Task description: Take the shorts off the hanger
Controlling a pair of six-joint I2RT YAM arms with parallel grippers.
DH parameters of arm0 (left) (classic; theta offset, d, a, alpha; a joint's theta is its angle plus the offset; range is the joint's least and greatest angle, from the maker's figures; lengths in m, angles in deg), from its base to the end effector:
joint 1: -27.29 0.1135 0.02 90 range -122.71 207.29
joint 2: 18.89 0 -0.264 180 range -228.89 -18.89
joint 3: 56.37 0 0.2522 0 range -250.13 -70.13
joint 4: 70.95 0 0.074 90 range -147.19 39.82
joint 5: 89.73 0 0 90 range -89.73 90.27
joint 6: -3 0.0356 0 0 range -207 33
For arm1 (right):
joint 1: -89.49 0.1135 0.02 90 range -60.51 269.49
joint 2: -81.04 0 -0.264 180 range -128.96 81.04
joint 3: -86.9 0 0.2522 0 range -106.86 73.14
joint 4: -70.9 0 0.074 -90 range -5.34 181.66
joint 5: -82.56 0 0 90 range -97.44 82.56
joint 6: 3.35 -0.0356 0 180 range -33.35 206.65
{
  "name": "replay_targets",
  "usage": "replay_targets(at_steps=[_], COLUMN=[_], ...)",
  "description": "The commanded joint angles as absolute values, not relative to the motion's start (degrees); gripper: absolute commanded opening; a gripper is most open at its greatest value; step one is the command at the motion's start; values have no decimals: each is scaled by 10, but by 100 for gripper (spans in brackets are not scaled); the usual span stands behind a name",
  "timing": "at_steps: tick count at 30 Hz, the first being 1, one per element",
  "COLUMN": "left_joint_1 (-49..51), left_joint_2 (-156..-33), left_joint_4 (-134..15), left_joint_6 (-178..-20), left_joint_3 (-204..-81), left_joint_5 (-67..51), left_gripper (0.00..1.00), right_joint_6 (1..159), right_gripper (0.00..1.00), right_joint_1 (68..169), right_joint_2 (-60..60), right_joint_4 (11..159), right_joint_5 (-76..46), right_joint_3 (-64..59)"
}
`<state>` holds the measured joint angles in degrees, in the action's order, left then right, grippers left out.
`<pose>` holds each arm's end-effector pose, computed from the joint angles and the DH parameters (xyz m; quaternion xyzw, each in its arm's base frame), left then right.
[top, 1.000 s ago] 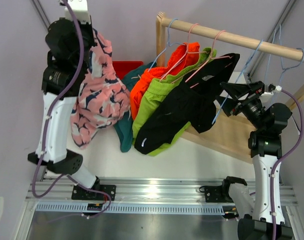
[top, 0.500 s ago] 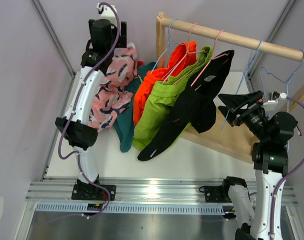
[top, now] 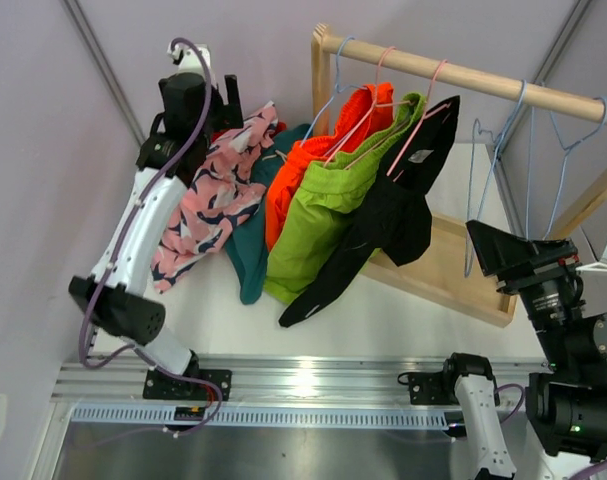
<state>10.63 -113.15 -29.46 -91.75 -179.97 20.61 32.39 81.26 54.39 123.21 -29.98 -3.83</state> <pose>0.3527 -0.0926 0.4777 -0.0309 0.7731 0.0201 0.6332 0.0009 0.0137 0.4805 0.1913 0.6076 0.4110 0.6521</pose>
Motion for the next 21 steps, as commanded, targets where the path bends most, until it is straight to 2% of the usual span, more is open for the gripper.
replay_targets(at_steps=[1, 3, 8, 11, 14, 21], left_joint_1=[90, 84, 76, 75, 75, 74], left_joint_2=[-1002, -936, -830, -774, -721, -696], left_joint_4=[-349, -358, -365, -371, -394, -402], left_joint_6=[-945, -942, -939, -941, -946, -951], left_joint_3=[-1697, -1616, -1484, -1425, -1339, -1270], left_joint_5=[176, 171, 149, 147, 152, 141], left_gripper=[99, 99, 99, 99, 99, 99], right_joint_6=[363, 381, 456, 452, 418, 394], right_gripper=[99, 99, 100, 99, 96, 91], right_joint_1=[816, 826, 825, 823, 811, 815], right_joint_2=[488, 456, 370, 363, 337, 233], right_joint_4=[1206, 1212, 1333, 1300, 1227, 1152], right_joint_5=[-323, -328, -226, -222, -302, -383], right_joint_3=[-87, -130, -309, -300, -271, -274])
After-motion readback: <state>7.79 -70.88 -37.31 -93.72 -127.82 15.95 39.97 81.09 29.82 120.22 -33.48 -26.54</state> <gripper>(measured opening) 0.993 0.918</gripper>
